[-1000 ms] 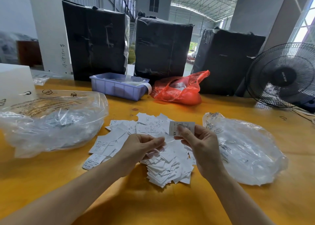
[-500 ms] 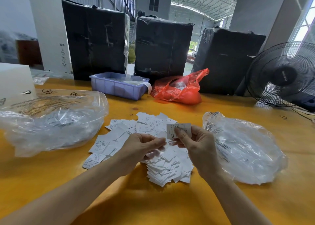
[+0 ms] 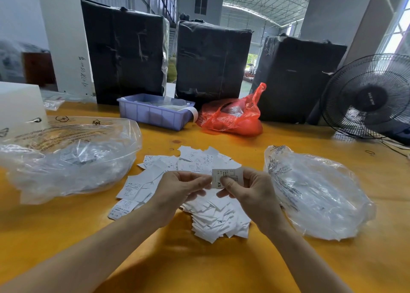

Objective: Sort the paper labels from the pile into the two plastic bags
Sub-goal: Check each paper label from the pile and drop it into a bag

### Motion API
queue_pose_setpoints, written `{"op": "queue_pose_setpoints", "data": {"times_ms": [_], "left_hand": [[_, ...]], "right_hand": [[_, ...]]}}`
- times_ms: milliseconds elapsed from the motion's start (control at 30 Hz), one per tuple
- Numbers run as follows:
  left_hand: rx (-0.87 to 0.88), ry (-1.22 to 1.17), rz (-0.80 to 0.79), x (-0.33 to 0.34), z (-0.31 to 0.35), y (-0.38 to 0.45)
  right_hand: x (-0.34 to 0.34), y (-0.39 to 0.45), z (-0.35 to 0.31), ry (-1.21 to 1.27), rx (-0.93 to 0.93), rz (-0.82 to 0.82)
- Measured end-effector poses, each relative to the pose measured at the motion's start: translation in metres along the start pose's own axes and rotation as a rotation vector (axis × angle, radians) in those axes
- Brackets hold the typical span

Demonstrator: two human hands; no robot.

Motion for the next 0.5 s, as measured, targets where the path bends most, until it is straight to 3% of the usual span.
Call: {"op": "queue_pose_setpoints", "data": {"times_ms": [133, 333, 500], "left_hand": [[0.008, 0.025, 0.030, -0.002, 0.002, -0.001], [-0.010, 0.056, 0.006, 0.002, 0.000, -0.001], [-0.018, 0.069, -0.019, 0.005, -0.002, -0.001]], "right_hand": [[0.001, 0.000, 0.003, 0.027, 0.044, -0.002], [-0.017, 0.001, -0.001, 0.131, 0.042, 0.173], [-0.012, 0.000, -0.002, 0.103, 0.038, 0.130]]}}
Point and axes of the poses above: each hand's wrist, its own y-axis towards the middle knuckle, its own x-axis out of the palm, z = x × y, the point moved 9 cm from there along y, towards the middle knuckle, and after that the axes turned 10 degrees about -x, right-handed, at the moved point
